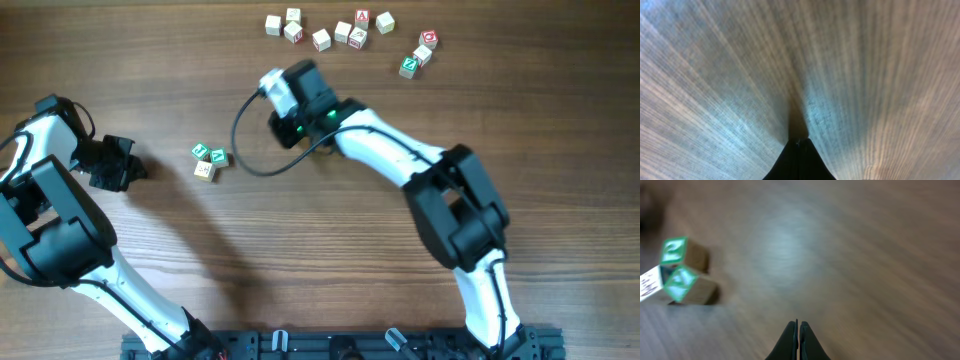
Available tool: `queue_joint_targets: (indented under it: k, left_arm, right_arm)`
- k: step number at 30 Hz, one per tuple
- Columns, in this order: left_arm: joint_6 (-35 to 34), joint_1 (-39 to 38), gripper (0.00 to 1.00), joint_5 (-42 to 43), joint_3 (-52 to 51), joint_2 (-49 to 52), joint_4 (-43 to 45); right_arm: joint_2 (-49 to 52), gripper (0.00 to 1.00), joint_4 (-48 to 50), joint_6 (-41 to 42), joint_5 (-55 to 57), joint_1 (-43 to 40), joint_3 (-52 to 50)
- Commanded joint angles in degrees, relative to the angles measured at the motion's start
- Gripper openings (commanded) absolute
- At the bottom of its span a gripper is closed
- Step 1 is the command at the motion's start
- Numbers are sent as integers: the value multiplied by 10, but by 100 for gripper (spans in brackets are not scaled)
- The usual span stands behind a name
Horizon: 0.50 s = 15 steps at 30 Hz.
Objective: Form a circle
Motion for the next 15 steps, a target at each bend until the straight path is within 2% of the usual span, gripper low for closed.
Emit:
queue_joint_targets:
  k: [1,6,10,13,15]
  left_arm:
    - [36,-5,4,-6,2,-42,14]
    - [84,-34,4,-37,31,-162,32]
    - [90,-101,4,-114,32,-281,62]
    - [147,-166,4,-115,32,-359,86]
    - [157,-195,4,-115,32,-393,98]
  right_arm:
    - [-59,4,-36,15,41,-49,-3]
    - [-137,5,-81,46,123,-111,-3]
    - [-225,4,-132,76,162,-171,-3]
    - [-296,5,-193,94,194,-220,-3]
    - [-331,5,-231,111,235,-240,-3]
